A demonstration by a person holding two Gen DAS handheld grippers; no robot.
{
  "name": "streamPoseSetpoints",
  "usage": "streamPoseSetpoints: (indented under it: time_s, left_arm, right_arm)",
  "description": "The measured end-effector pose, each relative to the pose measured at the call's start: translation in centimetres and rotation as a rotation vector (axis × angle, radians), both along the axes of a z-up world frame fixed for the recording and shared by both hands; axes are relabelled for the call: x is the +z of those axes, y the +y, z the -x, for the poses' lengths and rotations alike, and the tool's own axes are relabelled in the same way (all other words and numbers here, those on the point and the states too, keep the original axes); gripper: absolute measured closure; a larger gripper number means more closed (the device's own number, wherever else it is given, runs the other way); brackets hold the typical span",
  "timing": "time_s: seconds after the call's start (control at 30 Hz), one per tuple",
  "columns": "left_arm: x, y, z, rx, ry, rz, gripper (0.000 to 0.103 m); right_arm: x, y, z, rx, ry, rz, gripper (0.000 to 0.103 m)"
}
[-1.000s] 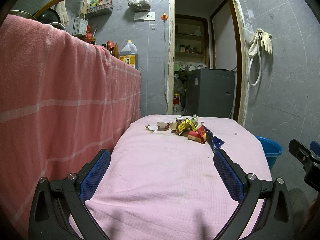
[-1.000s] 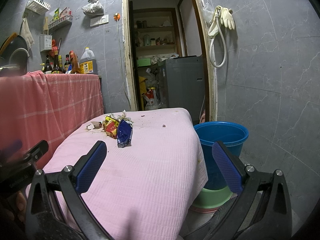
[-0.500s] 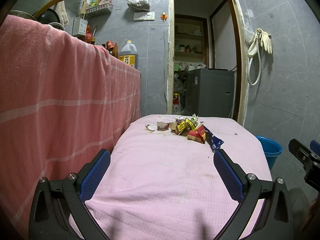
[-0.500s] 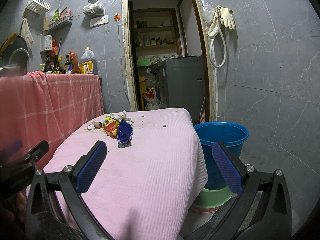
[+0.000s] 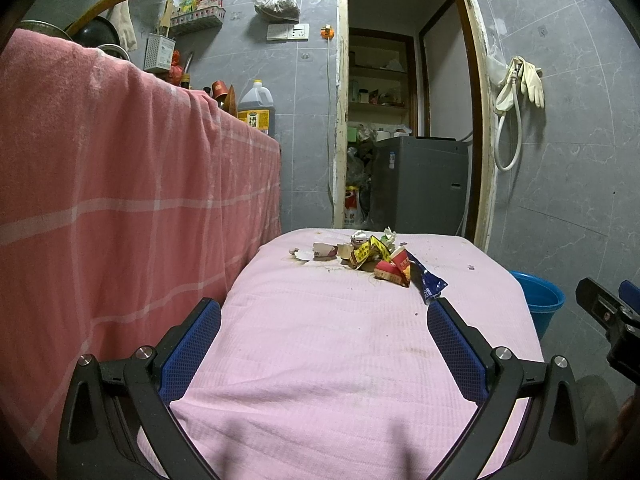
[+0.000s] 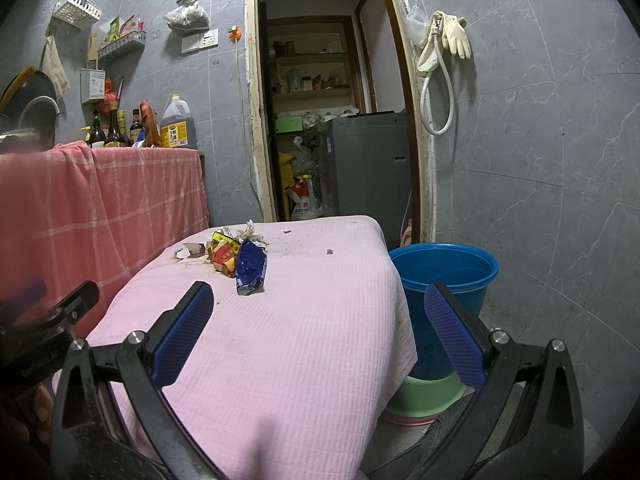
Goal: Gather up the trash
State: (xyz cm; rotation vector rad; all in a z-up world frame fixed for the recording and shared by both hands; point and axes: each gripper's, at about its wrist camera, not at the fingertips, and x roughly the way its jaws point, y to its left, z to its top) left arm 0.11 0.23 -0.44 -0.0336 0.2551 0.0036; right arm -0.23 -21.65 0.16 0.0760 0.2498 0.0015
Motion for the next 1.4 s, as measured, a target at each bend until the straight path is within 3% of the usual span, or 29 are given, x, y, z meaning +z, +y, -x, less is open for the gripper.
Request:
streamPoseSetpoints:
  time_s: [0.87, 1.07, 1.27, 1.4]
  left_arm:
    - [0.0, 0.0, -0.3, -0.002, 0.002, 0.002, 0.002]
    - [0.7, -0.7, -0.5, -0.017, -0.032, -0.012, 0.002]
    - [2.4, -0.9, -3.5, -0.043, -0.055, -0.013, 0.002]
    - [3.1, -0.8, -6.0, -0.074, -0.024, 0.02, 0.002]
  right_arm:
    - [-0.1, 0.2, -0.2, 0.004, -0.004, -0.008, 0.0]
    - [1.6, -0.1, -1.1, 0.023, -0.053, 0.005, 0.0]
    - [4.0, -0.3, -3.4, 0.057, -0.117, 0.025, 0.0]
    - [4.8, -0.2, -5.4, 0.073, -0.134, 0.032, 0.0]
